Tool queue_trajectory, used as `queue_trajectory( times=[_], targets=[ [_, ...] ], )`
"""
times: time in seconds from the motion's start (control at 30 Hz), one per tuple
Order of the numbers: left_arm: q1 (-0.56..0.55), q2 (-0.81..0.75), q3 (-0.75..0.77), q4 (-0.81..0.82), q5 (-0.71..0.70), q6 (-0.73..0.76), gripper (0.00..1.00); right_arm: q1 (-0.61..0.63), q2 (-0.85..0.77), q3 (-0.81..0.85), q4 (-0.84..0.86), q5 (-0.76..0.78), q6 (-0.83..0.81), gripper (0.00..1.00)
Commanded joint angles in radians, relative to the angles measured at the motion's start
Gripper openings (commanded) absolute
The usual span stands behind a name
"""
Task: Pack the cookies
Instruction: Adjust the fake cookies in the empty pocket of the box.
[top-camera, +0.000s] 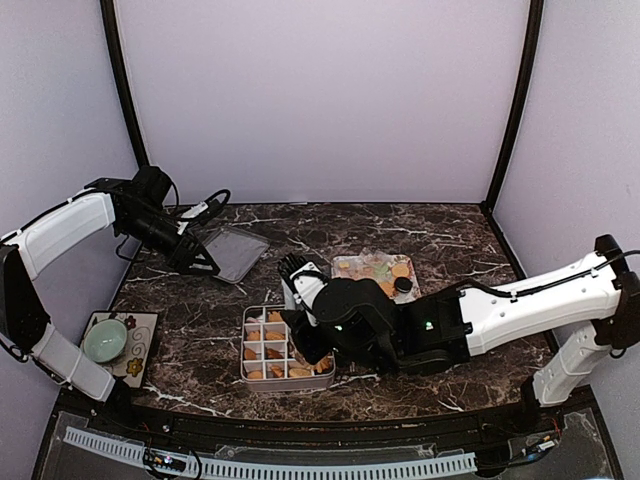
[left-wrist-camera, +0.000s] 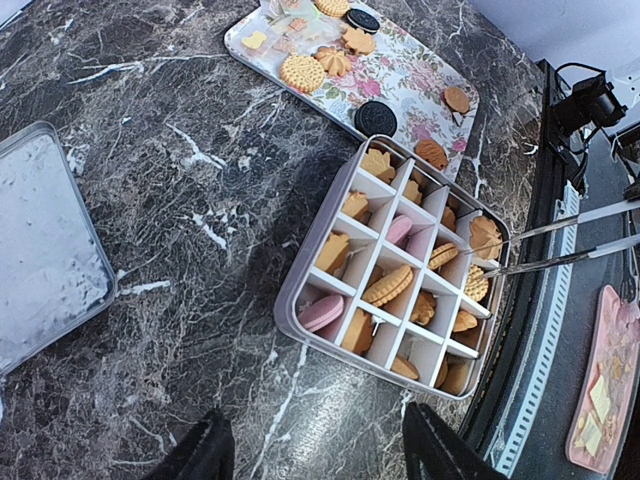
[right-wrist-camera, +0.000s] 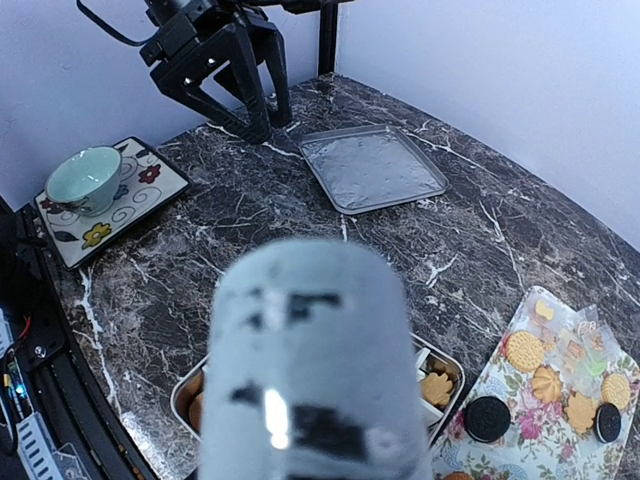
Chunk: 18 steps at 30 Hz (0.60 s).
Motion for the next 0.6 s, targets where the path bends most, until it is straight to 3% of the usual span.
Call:
queue_trajectory(
  times=[0.0,0.33,0.57],
  targets=[
    [0.005,-0.025,-0.005,-0.030,0.012,0.013,0.59,-0.010,0.031,0.032,0.104,0.031,-0.045,0.31],
    [0.006,-0.025,-0.004,-0.031,0.011,0.016,0.59,-0.025,0.040,0.013,0.130,0.017,-0.044,0.30],
    [0.005,-0.023,-0.009,-0.030,0.015,0.016,0.59,-0.022,-0.035,-0.026,0.090,0.011,0.019,0.23]
  ],
)
